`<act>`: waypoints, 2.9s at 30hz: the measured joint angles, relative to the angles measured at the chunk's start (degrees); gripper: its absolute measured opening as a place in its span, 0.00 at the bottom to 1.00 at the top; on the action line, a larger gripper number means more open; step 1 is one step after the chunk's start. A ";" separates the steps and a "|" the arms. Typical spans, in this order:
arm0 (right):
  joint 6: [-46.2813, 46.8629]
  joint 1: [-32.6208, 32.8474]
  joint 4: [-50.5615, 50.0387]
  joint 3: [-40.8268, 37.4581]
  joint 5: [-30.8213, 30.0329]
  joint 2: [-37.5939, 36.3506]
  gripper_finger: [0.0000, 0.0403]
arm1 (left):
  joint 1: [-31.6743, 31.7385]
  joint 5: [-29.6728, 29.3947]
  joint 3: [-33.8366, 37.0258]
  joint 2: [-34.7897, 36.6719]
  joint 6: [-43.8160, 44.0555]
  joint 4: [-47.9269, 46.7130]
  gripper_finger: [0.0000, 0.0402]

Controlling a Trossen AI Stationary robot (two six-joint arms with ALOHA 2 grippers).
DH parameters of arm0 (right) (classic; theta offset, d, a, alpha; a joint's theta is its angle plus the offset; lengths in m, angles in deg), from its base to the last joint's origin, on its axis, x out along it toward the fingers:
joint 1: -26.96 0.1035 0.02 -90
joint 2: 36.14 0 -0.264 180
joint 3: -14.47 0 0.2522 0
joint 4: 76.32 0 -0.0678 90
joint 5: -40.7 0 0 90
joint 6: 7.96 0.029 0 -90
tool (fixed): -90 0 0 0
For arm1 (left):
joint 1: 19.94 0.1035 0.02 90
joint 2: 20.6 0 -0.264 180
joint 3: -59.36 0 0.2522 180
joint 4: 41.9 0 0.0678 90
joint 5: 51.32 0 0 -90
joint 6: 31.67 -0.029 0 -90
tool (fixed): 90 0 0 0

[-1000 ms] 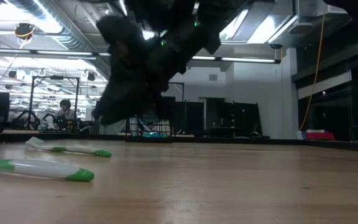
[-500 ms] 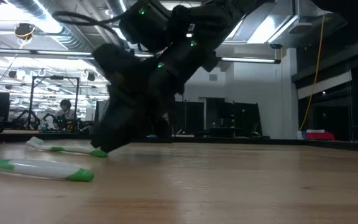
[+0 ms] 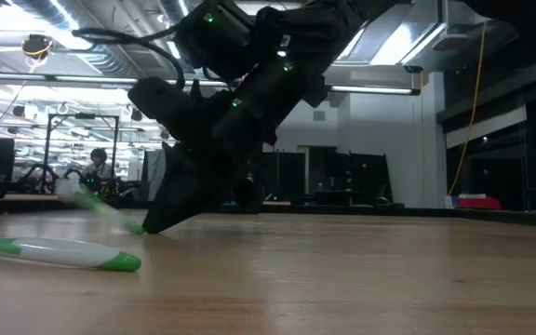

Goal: Pick & Place toothbrushing station
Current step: Put the green toothbrush into the black wire organizer

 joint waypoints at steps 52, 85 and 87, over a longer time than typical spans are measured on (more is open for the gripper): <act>21.11 52.46 -20.74 -25.10 -49.06 -76.56 0.08 | 36.20 51.29 0.61 -46.26 90.83 -36.85 0.52; 27.38 70.24 -19.29 -25.01 -73.01 -76.91 0.08 | 49.91 57.79 -0.11 -59.05 91.78 -28.61 0.52; 27.34 70.24 -18.55 -25.01 -73.87 -76.91 0.08 | 50.35 57.52 0.00 -57.80 89.72 -27.76 0.52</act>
